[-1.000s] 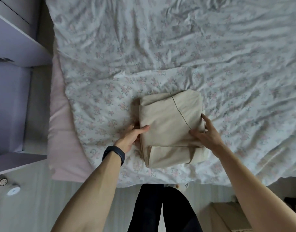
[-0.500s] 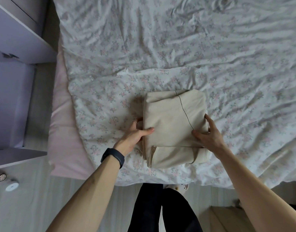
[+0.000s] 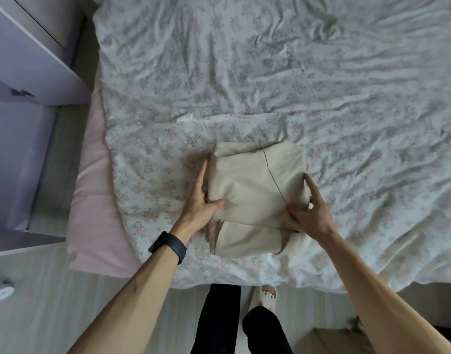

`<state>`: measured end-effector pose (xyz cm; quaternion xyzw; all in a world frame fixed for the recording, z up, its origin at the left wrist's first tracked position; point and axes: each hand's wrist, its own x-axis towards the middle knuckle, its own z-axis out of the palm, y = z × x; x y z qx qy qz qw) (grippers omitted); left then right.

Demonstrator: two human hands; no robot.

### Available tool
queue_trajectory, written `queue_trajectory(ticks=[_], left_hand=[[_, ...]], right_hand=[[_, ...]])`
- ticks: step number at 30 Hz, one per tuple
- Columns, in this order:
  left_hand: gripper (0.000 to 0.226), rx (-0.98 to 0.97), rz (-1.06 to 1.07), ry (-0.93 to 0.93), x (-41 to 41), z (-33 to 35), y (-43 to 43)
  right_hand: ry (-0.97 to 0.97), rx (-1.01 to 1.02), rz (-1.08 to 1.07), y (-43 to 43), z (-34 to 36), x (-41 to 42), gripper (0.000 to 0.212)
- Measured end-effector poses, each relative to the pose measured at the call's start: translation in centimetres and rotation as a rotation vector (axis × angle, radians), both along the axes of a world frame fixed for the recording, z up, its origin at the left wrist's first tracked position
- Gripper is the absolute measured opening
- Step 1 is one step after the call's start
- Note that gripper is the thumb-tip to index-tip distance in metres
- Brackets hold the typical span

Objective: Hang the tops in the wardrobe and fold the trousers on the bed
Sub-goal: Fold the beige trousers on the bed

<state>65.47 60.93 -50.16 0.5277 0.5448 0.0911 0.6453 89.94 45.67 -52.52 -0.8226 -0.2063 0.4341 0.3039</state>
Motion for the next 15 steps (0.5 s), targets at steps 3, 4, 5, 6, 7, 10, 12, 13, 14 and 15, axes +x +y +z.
queue_trajectory(ticks=[3,4,5,6,7,10,12,13,14,15], left_hand=[[0.089,0.093,-0.035,0.012,-0.1,1.9,0.1],[0.078,0.137,-0.04,0.03,-0.3,2.7,0.1],[0.065,0.157,-0.037,0.032,-0.4,3.5,0.3],[0.055,0.155,-0.046,0.031,-0.7,4.2,0.6],[0.048,0.145,-0.046,0.027,-1.0,5.2,0.7],[0.057,0.104,-0.036,-0.036,-2.8,9.5,0.9],[0.077,0.101,-0.027,-0.081,-4.7,13.5,0.7],[0.082,0.099,-0.022,-0.091,-5.5,15.4,0.7],[0.085,0.1,-0.018,-0.1,-6.3,17.5,0.7],[0.087,0.108,0.007,-0.116,-7.1,19.7,0.5]], right_hand=[[-0.021,0.046,0.048,-0.1,1.1,0.1,0.085],[-0.032,0.067,0.074,0.1,2.0,0.2,0.083],[-0.027,0.097,0.098,0.3,2.7,0.4,0.079],[-0.019,0.118,0.118,0.6,3.3,0.7,0.076],[-0.008,0.15,0.128,0.8,4.1,0.8,0.075],[0.038,0.243,0.156,1.5,8.1,0.6,0.079],[0.053,0.311,0.194,2.1,11.8,0.2,0.084],[0.046,0.347,0.218,2.6,13.3,0.2,0.086],[0.044,0.373,0.248,3.2,15.4,-0.1,0.087],[0.03,0.398,0.275,3.6,17.4,-0.5,0.088]])
